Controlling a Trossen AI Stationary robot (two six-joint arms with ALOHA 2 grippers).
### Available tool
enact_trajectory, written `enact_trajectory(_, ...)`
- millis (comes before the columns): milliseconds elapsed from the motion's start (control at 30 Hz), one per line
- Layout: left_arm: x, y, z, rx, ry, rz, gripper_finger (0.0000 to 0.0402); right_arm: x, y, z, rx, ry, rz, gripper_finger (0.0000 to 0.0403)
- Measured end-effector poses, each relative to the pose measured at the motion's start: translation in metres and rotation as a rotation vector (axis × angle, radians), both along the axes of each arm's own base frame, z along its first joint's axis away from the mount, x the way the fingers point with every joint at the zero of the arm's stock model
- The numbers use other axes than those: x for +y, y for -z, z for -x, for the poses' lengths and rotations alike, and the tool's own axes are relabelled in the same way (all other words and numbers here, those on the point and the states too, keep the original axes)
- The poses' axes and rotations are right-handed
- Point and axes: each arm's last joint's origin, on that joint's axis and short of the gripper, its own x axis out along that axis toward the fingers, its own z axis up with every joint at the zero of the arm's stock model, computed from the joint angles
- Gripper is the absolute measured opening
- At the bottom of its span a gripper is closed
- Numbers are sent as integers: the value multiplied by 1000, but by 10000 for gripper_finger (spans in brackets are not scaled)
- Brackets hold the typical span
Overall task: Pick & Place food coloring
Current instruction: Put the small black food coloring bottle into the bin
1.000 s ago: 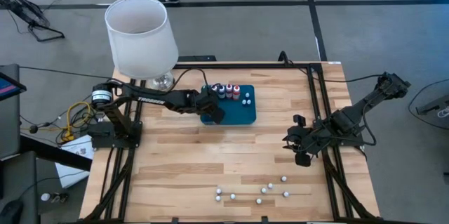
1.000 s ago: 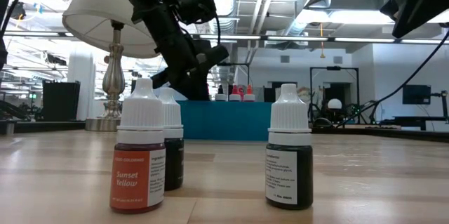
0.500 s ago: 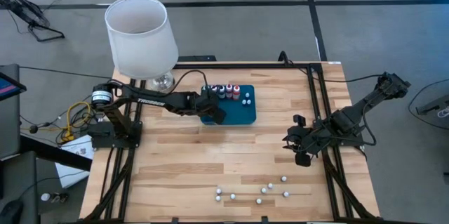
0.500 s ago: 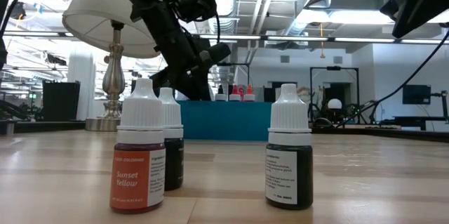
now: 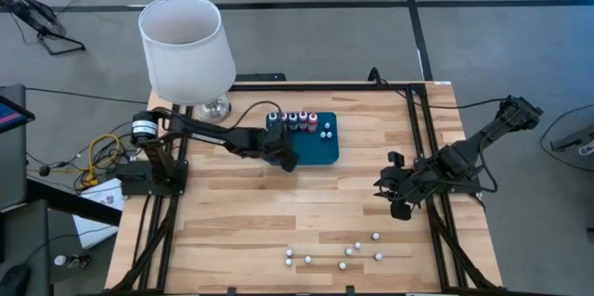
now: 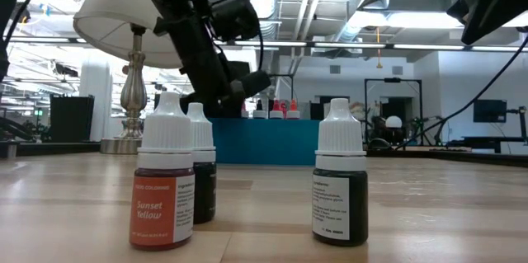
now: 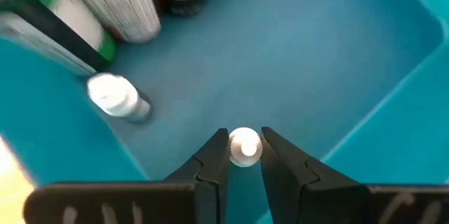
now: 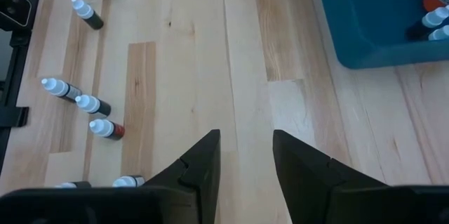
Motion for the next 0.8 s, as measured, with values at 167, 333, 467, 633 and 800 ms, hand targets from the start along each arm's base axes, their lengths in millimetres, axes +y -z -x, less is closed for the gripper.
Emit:
enact_trajectory(167, -2, 3, -3, 20, 1, -11, 55, 0, 0, 0, 1, -1, 1, 120)
enact_trajectory(333, 3, 2, -2, 30, -25, -36, 55, 0, 0, 0, 1, -1, 1, 120)
enact_trajectory(467, 8, 2, -1, 27, -31, -20, 55, 0, 0, 0, 1, -1, 1, 120)
enact_trajectory(633, 11, 3, 0, 30, -29, -15, 69, 0, 0, 0, 1, -1, 1, 120)
enact_trajectory(800, 11, 3, 0, 33, -4, -5, 83, 0, 0, 0, 1, -1, 1, 120)
